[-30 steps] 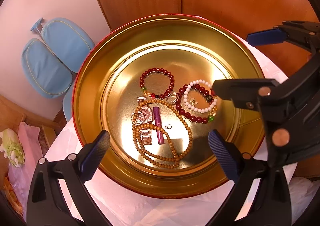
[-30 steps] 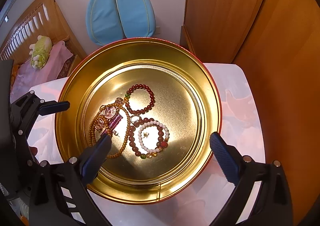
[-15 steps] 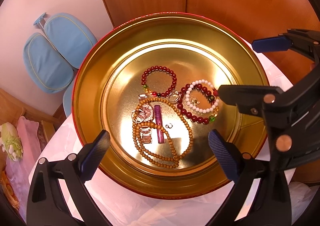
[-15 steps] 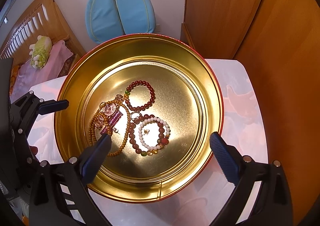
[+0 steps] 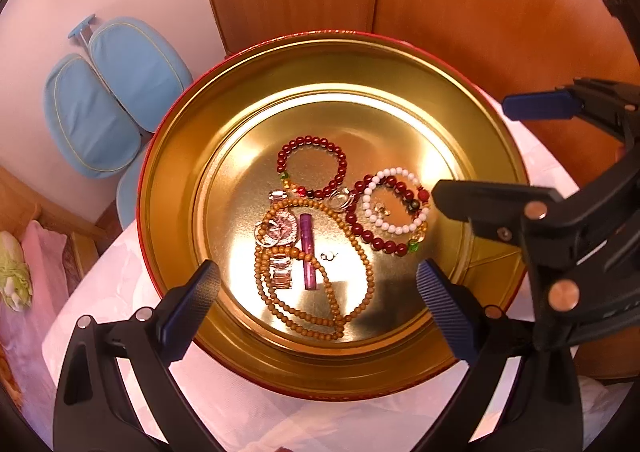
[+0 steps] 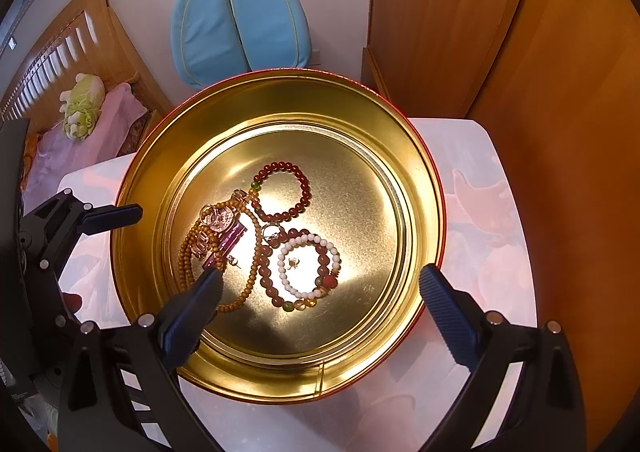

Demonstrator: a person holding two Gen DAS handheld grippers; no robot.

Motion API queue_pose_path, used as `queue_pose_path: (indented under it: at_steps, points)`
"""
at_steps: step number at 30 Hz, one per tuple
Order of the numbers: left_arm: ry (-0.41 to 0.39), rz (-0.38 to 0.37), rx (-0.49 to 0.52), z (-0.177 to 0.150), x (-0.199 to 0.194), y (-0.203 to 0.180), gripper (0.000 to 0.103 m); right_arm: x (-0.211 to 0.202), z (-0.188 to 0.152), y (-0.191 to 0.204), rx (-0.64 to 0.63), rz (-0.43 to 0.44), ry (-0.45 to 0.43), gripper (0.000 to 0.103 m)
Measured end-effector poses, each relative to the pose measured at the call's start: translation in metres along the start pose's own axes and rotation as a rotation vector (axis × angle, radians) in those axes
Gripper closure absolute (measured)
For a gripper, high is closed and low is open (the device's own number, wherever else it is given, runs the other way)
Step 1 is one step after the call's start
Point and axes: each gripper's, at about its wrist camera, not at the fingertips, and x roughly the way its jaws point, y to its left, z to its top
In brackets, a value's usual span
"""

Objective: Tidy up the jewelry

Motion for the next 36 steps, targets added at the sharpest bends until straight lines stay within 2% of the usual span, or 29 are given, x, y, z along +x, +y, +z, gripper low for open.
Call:
queue_pose_path:
  at_steps: [2,4,7,11,29,36]
  points:
    - [-0.021,0.021,-0.002,-0.002,-0.003,-0.001,0.007,-0.003,0.0,0.001,0.0,0.006,-0.014,0.004]
    - [-0.052,0.08,0.014,-0.004,-0.006,-0.005,0.007,-0.006,0.001,0.002,-0.001,0.013,-0.025,0.004]
    - [-0.052,0.13,0.02,-0.005,-0.005,-0.008,0.007,-0.008,-0.001,0.003,-0.007,0.014,-0.028,0.004]
    - [-0.052,0.095,0.006,-0.005,-0.007,-0.006,0.007,-0.007,-0.001,0.004,-0.005,0.016,-0.023,0.004]
    - [-0.048,0.131,0.039,0.001,-0.005,-0.016,0.007,-0.008,-0.007,-0.003,0.005,0.005,-0.023,0.004]
    - [-0.063,0.076,0.02,0.004,-0.012,-0.016,0.007,-0.009,-0.008,-0.006,0.009,0.001,-0.024,0.004]
